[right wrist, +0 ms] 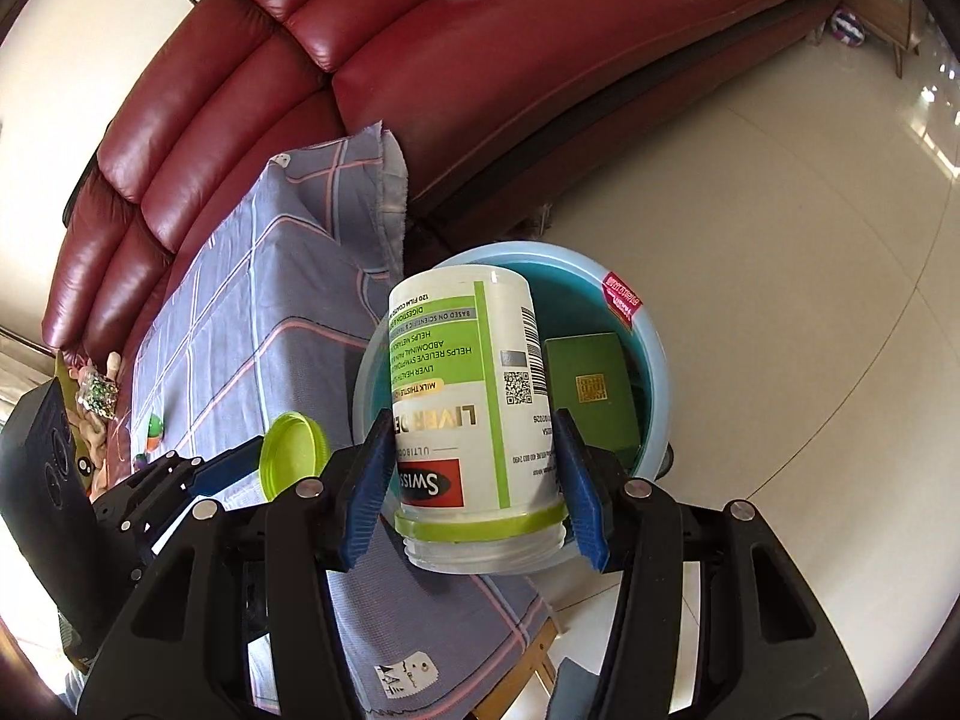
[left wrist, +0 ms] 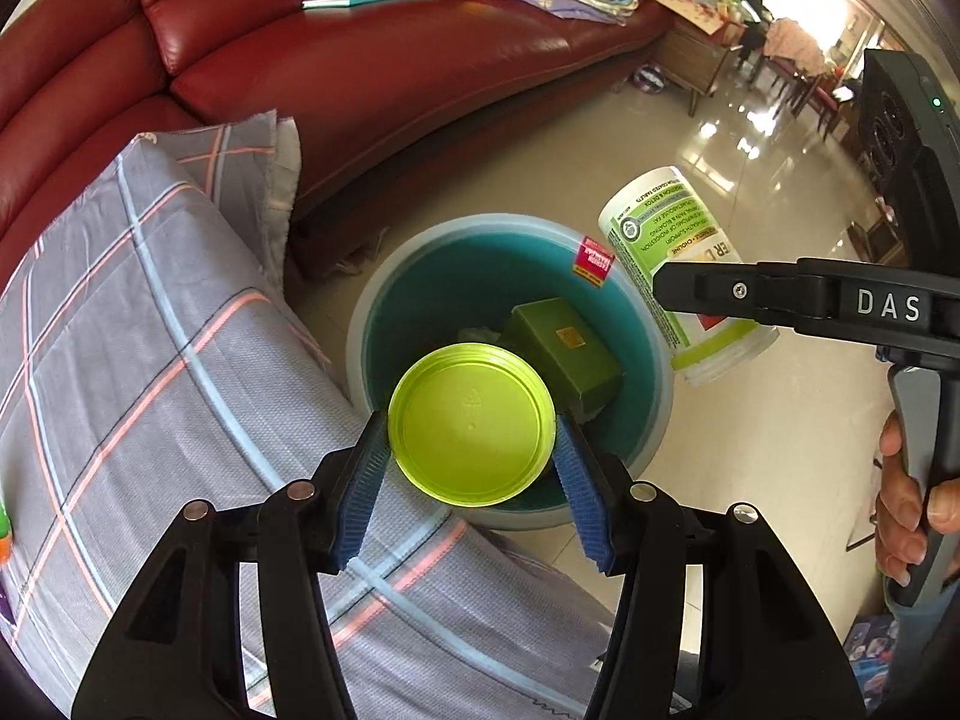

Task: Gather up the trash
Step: 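Carry the jar and lid over the teal bin and open both tools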

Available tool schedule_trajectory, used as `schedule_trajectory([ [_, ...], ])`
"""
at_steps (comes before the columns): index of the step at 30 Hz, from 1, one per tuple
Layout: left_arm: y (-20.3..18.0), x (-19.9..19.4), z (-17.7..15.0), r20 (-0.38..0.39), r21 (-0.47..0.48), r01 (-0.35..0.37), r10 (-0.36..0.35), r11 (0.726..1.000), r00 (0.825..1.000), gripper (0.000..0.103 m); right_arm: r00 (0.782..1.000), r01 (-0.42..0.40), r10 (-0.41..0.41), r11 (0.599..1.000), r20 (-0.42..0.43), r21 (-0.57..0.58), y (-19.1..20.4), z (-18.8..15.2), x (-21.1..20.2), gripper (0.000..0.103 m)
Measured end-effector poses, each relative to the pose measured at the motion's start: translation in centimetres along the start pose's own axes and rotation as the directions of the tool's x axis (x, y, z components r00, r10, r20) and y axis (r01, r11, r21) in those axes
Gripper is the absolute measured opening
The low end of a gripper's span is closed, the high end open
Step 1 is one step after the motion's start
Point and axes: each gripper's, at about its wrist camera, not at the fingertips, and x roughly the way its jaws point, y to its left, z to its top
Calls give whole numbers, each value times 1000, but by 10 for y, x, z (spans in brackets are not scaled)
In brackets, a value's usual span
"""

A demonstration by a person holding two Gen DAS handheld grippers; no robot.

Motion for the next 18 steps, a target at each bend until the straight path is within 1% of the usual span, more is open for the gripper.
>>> schedule_trajectory([
  [8,-6,31,14,-58,-7,0,0,1000,998,58,1000,15,-15,1000,-23,12,-13,8,11,50],
  [10,-3,33,15,-74,-20,-14,12,1000,997,68,1000,18,-18,1000,-26,13,-14,10,13,50],
  [11,0,32,14,-70,-28,-24,22,999,997,80,999,20,-20,1000,-28,12,-13,12,15,50],
  [12,2,29,13,-57,-33,-36,34,999,998,86,999,22,-21,1000,-30,9,-12,13,17,50],
  [14,7,24,12,-45,-42,-55,53,998,998,89,999,25,-24,1000,-36,6,-10,14,20,50],
  [16,13,19,11,-40,-59,-60,57,996,998,96,999,25,-25,1000,-43,0,-8,14,23,50],
  [18,19,12,8,-30,-75,-67,65,995,997,96,998,25,-25,1000,-51,-8,-2,15,28,50],
])
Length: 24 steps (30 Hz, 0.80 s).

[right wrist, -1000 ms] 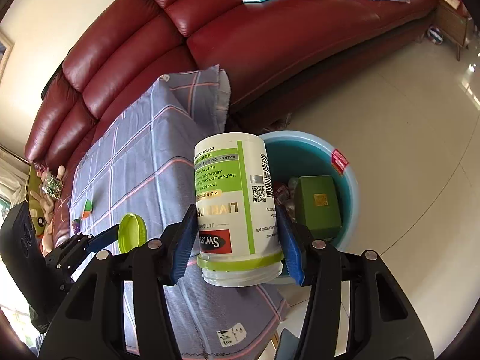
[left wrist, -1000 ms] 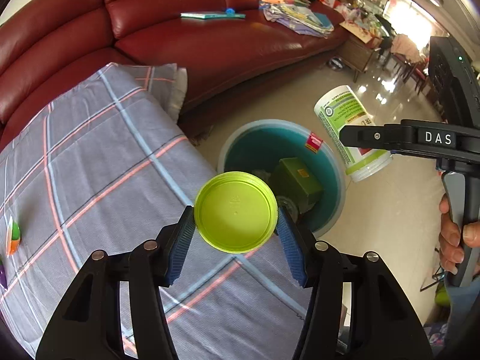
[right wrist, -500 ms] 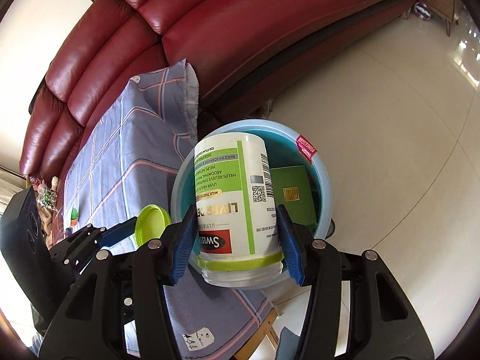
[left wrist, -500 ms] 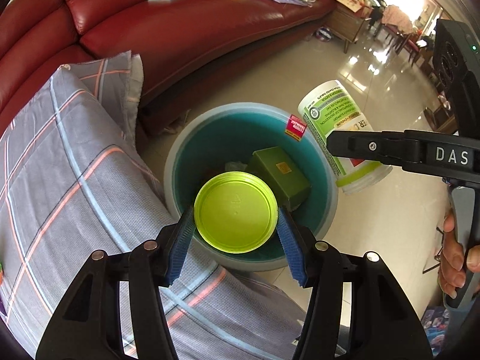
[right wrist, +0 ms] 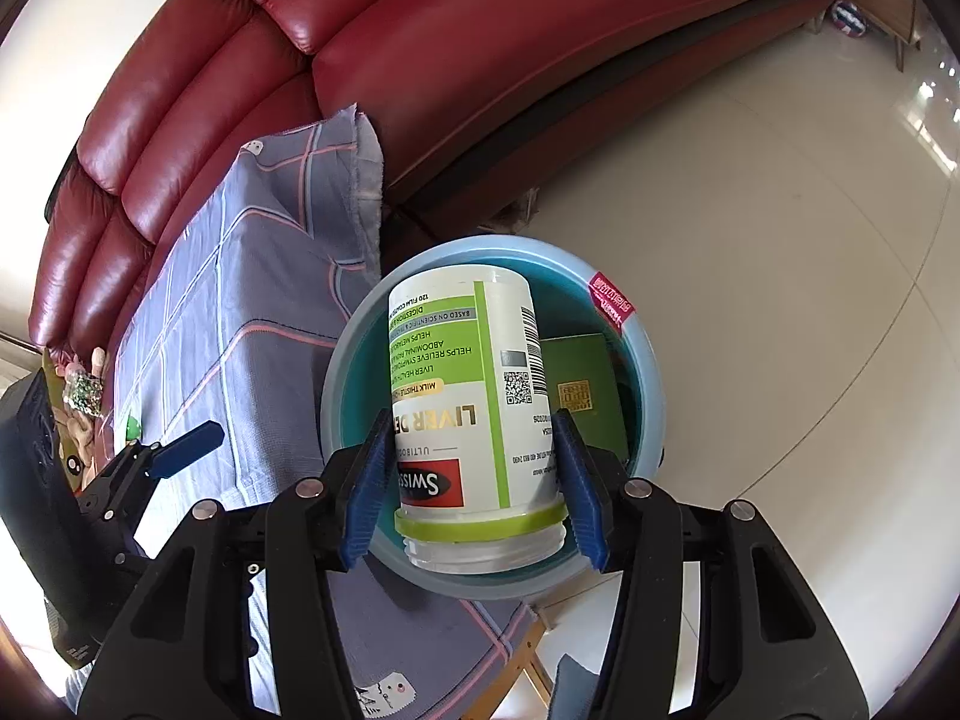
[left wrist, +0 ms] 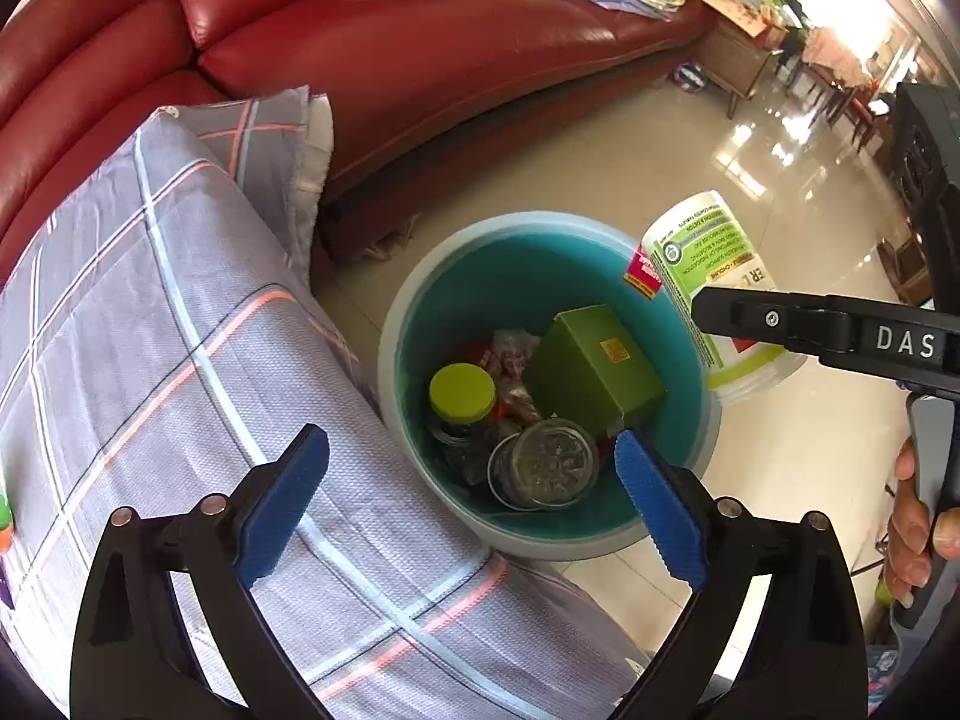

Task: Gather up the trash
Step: 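Carry the jar and lid over the teal bin and open both tools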

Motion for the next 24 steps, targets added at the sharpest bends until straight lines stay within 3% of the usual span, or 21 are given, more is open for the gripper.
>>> schedule_trajectory([
  [8,23,-18,-8,15,-64,19,-18,998,1000,97,1000,13,-14,998,-17,-57,25,4,9,51],
  [9,26,-19,-9,18,-70,18,-17,997,1000,97,1000,13,-14,998,-17,-59,28,5,9,60],
  [10,28,-19,-10,18,-75,18,-17,997,1000,97,1000,16,-16,998,-10,-58,30,5,8,76],
  [11,30,-19,-11,16,-80,20,-18,997,1000,97,1000,24,-24,998,2,-59,32,6,7,79],
  [15,36,-18,-16,7,-92,25,-24,995,1000,97,999,43,-44,998,-12,-56,36,5,7,88],
  [24,44,-26,-27,16,-107,44,-43,993,999,97,994,99,-103,992,-38,-76,50,-8,4,92],
])
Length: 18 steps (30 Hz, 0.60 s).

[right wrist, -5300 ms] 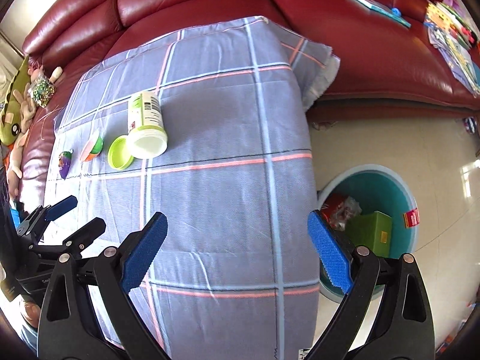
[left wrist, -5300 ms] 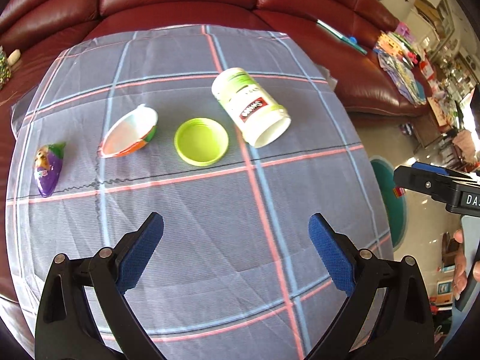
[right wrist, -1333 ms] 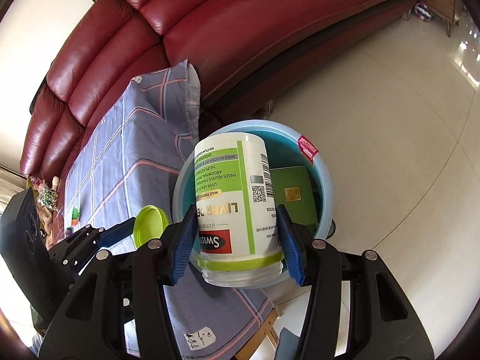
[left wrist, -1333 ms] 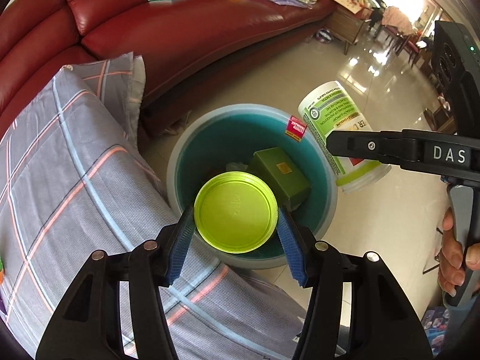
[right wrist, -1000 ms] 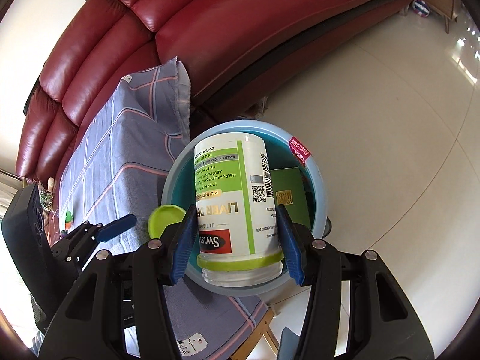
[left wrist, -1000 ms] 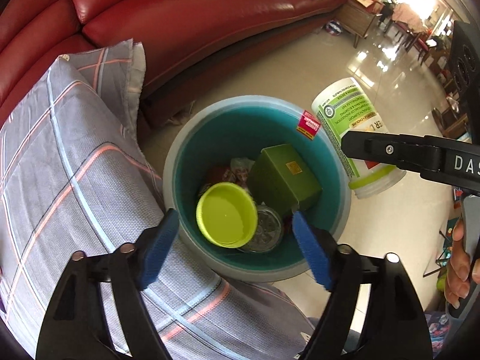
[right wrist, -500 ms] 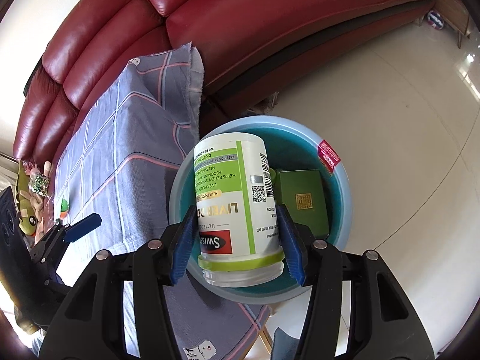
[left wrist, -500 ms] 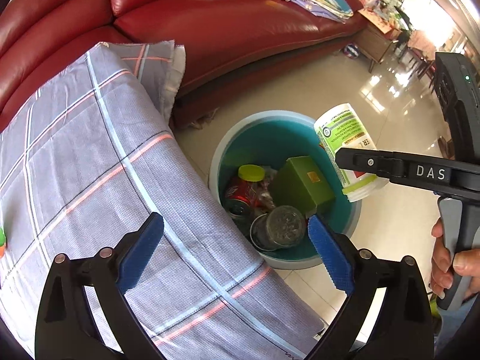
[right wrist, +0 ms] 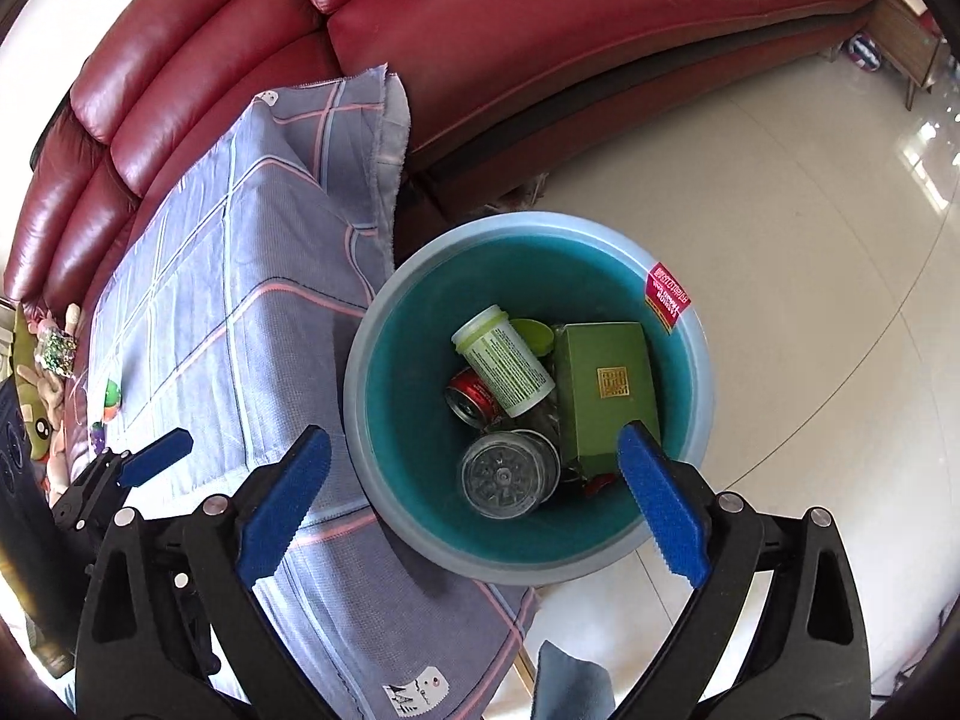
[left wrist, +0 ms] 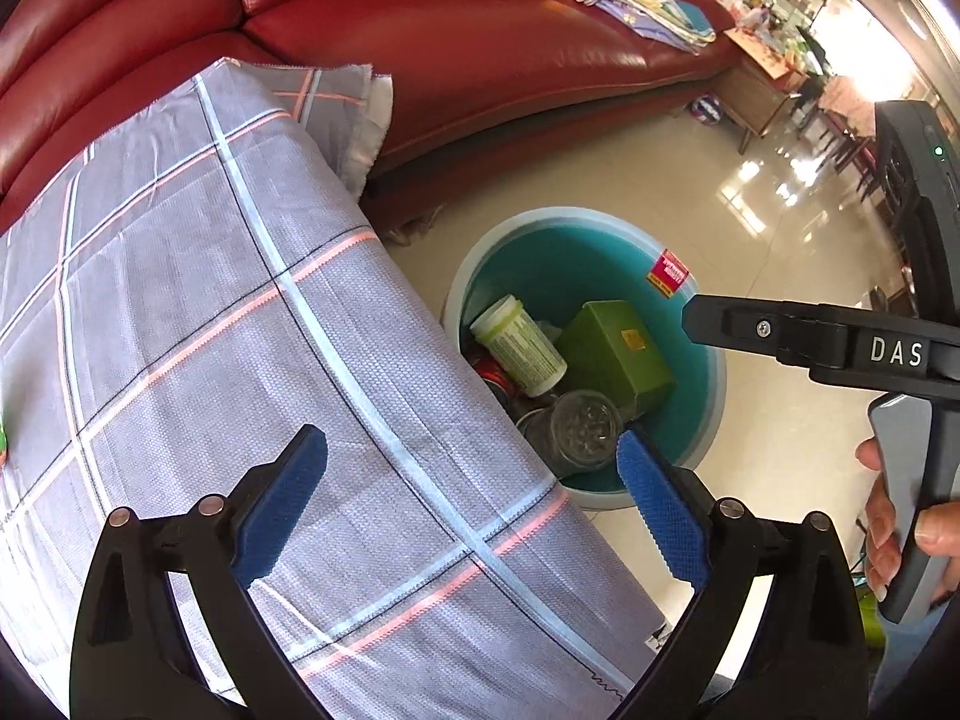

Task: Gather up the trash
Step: 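Move both tools back over the cloth toward the purple egg and white cup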

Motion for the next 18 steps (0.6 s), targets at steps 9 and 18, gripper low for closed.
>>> schedule_trajectory([
  [9,15,-24,-11,40,-24,10,-9,1000,999,97,1000,29,-28,1000,7,-12,21,-10,-14,92],
  [18,49,-51,-33,80,-80,5,2,997,997,98,1000,29,-30,996,-5,-81,70,-20,-15,92],
])
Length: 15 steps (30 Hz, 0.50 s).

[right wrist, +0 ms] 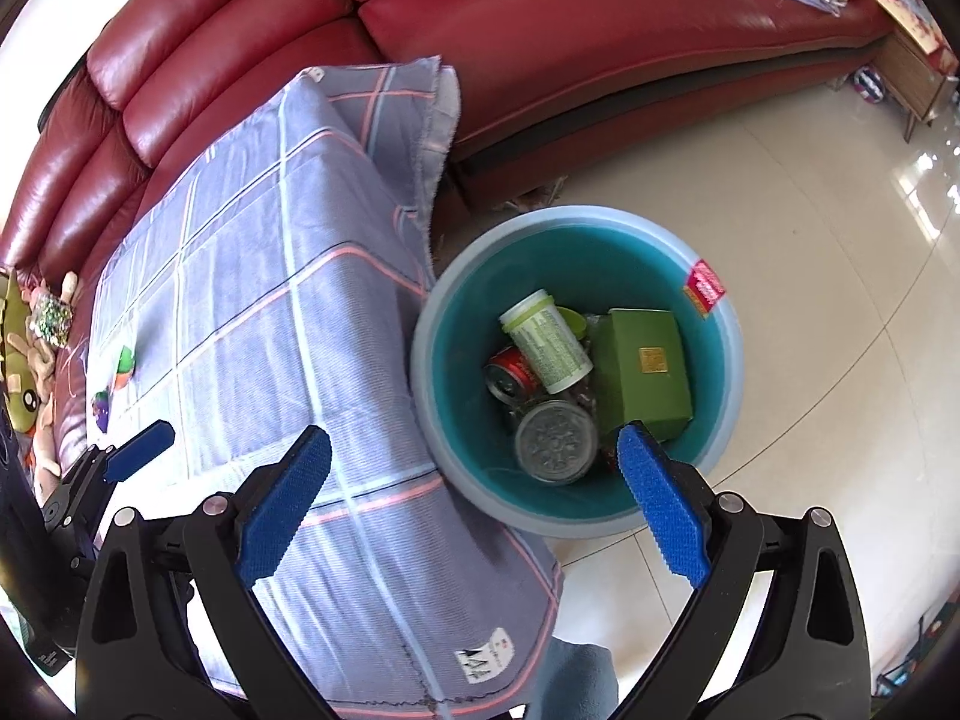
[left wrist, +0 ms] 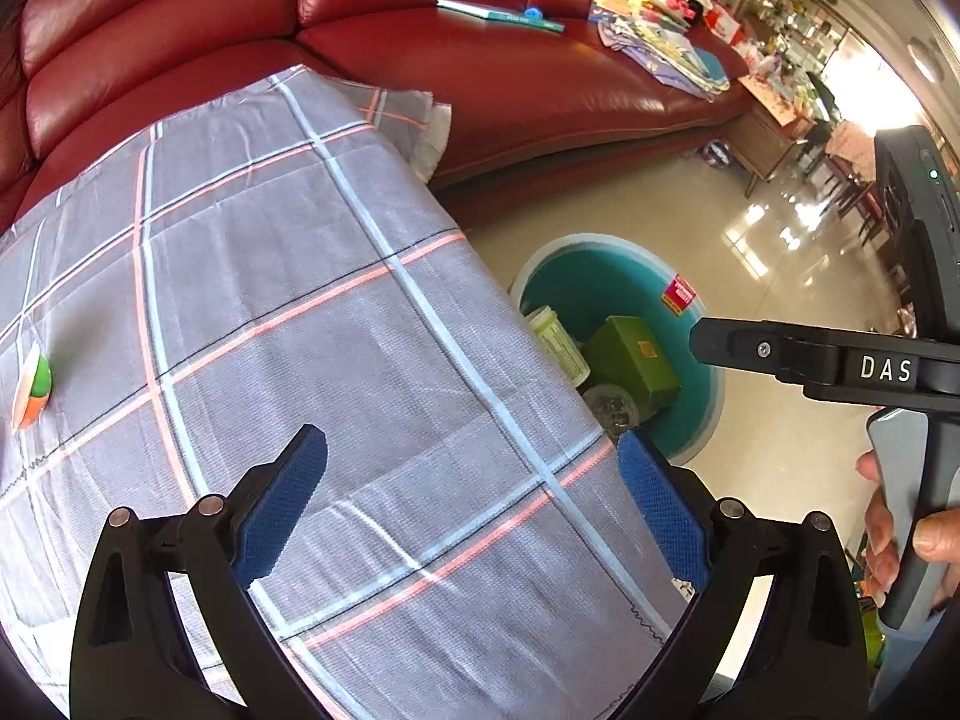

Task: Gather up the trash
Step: 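Move both tools back over the cloth toward the purple egg and white cup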

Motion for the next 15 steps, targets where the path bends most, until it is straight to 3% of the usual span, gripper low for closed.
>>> schedule_trajectory([
  [15,120,-47,-44,44,-203,-72,82,976,996,98,996,-70,58,981,-71,-180,142,0,35,92],
])
